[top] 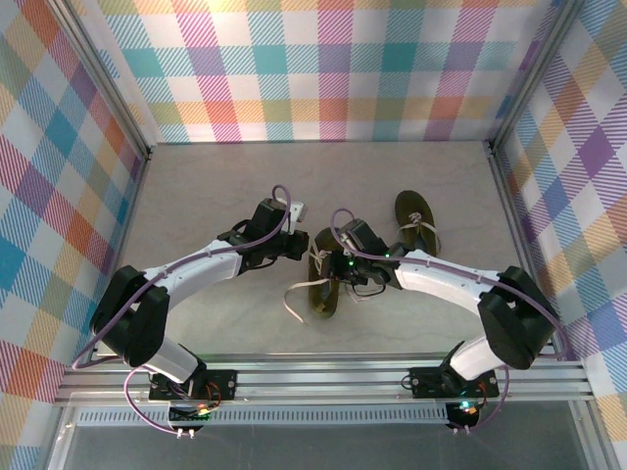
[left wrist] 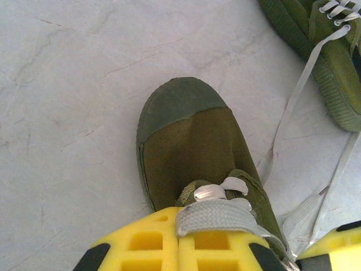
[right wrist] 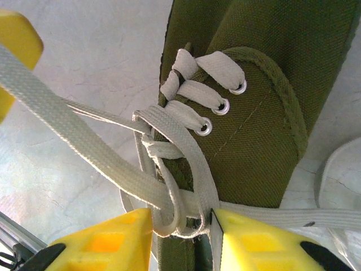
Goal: Tie the shoes
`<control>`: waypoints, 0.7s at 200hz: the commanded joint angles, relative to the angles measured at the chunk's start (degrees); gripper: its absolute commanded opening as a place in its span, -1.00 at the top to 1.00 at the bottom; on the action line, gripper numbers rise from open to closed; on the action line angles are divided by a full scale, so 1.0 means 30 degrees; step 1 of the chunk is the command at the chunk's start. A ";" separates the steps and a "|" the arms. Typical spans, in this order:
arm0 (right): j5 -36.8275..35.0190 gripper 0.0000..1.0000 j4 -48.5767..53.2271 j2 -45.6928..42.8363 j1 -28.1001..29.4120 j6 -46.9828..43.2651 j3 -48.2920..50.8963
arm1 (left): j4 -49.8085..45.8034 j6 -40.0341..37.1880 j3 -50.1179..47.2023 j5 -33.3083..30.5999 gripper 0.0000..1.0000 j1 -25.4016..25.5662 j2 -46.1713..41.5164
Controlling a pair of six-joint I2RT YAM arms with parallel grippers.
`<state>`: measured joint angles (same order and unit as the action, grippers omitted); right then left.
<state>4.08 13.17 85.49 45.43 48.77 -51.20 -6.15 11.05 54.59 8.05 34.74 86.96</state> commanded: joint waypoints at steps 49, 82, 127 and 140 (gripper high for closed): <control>0.0456 0.33 -0.1027 0.0837 0.0091 -0.0078 -0.1116 | -0.0044 -0.0043 0.0364 0.0378 1.00 0.0065 0.0194; -0.1037 0.15 -0.0063 0.0368 0.0233 0.0075 -0.1102 | -0.0087 -0.0039 0.0276 0.0205 1.00 0.0050 0.0078; -0.1526 0.31 0.0680 -0.0331 0.0406 0.0030 -0.0958 | -0.0001 -0.0046 0.0261 0.0477 1.00 0.0050 0.0133; -0.1362 0.37 0.0509 -0.0241 0.0497 0.0004 -0.0980 | 0.0011 -0.0050 0.0261 0.0536 1.00 0.0050 0.0186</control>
<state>0.45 14.20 85.65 46.22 48.86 -53.63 -6.11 11.05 54.59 8.71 34.74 87.18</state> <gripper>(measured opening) 0.331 0.053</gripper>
